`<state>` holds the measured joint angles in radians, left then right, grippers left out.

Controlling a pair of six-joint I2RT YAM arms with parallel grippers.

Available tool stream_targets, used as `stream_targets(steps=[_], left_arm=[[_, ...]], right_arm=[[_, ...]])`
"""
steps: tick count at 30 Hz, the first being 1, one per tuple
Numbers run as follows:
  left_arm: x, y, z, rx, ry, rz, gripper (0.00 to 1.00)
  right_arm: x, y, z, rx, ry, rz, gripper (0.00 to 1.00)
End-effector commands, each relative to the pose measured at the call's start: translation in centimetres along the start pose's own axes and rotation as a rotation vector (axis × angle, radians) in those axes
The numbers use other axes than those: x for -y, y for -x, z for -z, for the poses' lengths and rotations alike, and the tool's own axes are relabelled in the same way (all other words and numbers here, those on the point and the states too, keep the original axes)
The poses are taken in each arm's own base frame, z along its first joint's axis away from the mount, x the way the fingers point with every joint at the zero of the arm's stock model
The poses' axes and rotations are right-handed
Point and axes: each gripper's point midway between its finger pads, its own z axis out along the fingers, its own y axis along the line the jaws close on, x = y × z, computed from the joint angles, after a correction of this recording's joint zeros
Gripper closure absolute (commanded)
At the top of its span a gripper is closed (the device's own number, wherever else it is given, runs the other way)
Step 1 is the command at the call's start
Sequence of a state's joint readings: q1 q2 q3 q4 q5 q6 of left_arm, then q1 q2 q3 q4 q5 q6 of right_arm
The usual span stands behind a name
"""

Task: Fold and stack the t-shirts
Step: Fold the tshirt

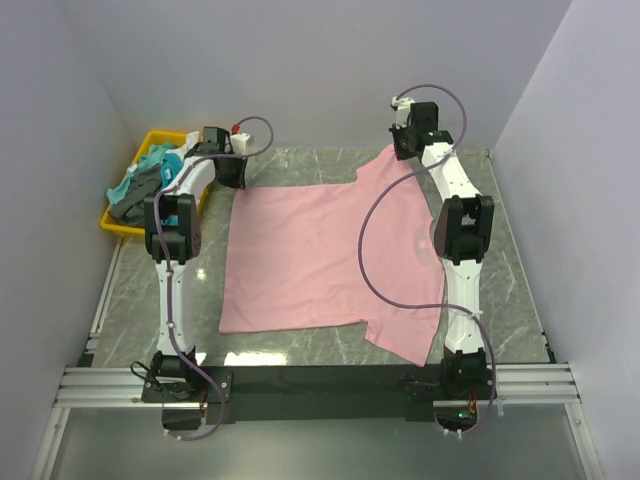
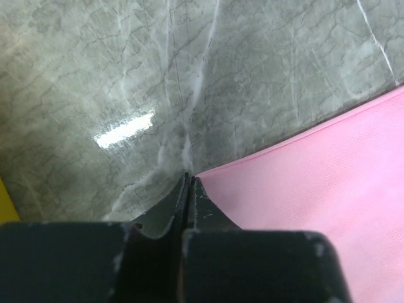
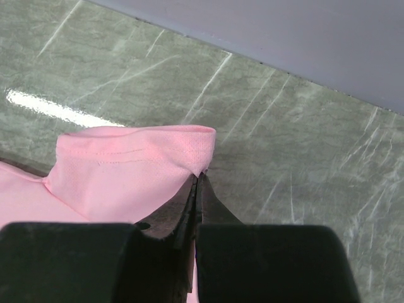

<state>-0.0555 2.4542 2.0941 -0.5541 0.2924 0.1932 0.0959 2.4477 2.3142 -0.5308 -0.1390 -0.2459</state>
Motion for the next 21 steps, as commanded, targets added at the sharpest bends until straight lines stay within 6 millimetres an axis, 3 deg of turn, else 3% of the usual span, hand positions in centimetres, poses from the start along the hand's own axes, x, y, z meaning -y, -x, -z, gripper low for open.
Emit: stream_targets(steps=[1, 10, 21], left_arm=[[-0.1, 3.6, 2.8, 0.106, -0.004, -0.017, 0.99], [1.0, 5.7, 6.8, 0.205, -0.028, -0.095, 1.00], [2.7, 3.1, 9.9, 0.190, -0.059, -0.210, 1.00]], right_arm=[[0.5, 5.3, 3.6, 0.128, -0.033, 0.032, 1.00], [-0.2, 6.1, 7.0, 0.148, -0.006, 0.063, 1.00], [-0.5, 3.5, 9.5, 0.073, 0.036, 0.106, 1.00]])
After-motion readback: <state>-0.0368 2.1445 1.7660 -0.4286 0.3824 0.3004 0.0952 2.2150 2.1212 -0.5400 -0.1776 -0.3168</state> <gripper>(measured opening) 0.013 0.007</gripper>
